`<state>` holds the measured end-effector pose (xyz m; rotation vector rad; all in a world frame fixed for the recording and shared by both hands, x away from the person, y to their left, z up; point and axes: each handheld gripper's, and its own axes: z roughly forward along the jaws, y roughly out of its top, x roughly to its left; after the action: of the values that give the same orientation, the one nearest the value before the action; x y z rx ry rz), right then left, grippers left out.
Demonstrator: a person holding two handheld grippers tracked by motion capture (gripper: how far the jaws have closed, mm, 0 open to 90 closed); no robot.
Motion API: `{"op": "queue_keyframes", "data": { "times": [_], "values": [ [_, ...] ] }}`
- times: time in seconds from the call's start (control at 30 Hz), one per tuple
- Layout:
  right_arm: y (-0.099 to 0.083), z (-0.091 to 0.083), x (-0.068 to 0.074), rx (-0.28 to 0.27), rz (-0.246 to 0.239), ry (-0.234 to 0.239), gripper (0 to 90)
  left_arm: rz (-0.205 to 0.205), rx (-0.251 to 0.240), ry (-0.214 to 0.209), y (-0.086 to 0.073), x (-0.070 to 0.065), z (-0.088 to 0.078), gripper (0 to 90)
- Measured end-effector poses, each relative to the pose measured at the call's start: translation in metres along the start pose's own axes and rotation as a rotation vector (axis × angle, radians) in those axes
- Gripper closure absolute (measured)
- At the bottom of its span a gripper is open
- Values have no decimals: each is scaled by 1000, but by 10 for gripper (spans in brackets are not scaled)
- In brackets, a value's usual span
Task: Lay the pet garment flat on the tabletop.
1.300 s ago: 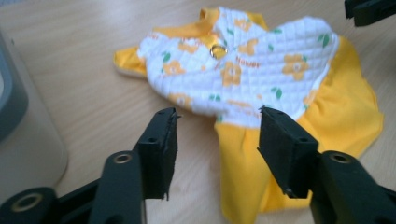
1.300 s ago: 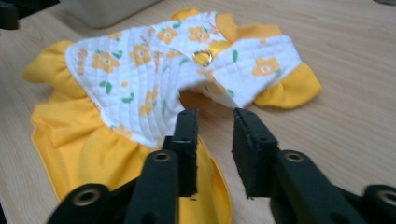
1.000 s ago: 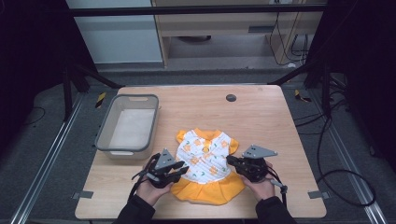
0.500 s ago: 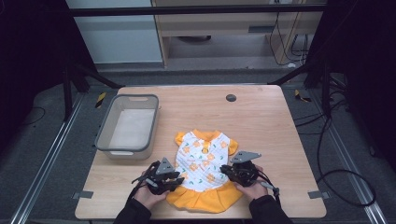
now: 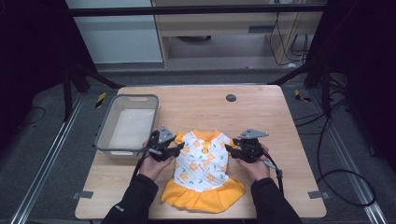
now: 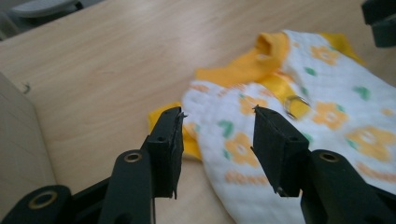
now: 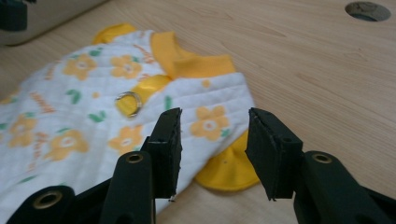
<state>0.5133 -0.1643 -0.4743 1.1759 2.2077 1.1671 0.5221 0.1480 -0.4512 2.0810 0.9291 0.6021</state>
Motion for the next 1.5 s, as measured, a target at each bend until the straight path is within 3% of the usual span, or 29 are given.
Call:
{"op": "queue_keyframes", "data": {
  "times": [0.13,0.3,0.4,0.5,0.63,0.7,0.77,0.83,0.9,0.93,1.0,1.13,1.27,1.33,1.5],
  "values": [
    [-1,21,-10,45,3,-32,536,-32,56,12,0,7,32,502],
    [-5,35,-13,86,10,-37,596,-52,141,24,-12,12,55,533],
    [-5,37,-9,102,-14,-35,684,-78,123,3,-16,13,57,575],
    [-3,36,-7,111,-35,-22,789,-104,119,-27,-17,12,57,683],
    [-1,36,-5,109,-65,-17,830,-113,127,0,-14,8,57,816],
    [4,34,-6,75,-73,-20,831,-108,122,24,-12,7,54,836],
    [13,31,-9,24,-80,-26,831,-108,54,43,-7,10,49,839],
    [25,29,-12,-39,-96,-40,820,-136,-25,73,-1,14,43,835],
    [36,31,-13,-76,-103,-64,768,-121,-12,97,4,18,45,756],
    [40,35,-14,-62,-99,-68,709,-103,-6,113,6,19,46,672],
    [45,38,-16,-27,-122,-99,663,-115,-9,98,6,22,44,579],
    [48,26,-15,-67,-89,-94,652,-109,-24,57,6,20,33,536],
    [41,4,-3,-85,-85,-38,701,-87,-29,-38,6,9,17,546],
    [35,-8,5,-84,-87,-9,733,-54,-21,-82,0,0,10,544],
    [12,-30,24,-59,-95,64,819,-9,23,-144,-23,-21,1,546]
  ]
}}
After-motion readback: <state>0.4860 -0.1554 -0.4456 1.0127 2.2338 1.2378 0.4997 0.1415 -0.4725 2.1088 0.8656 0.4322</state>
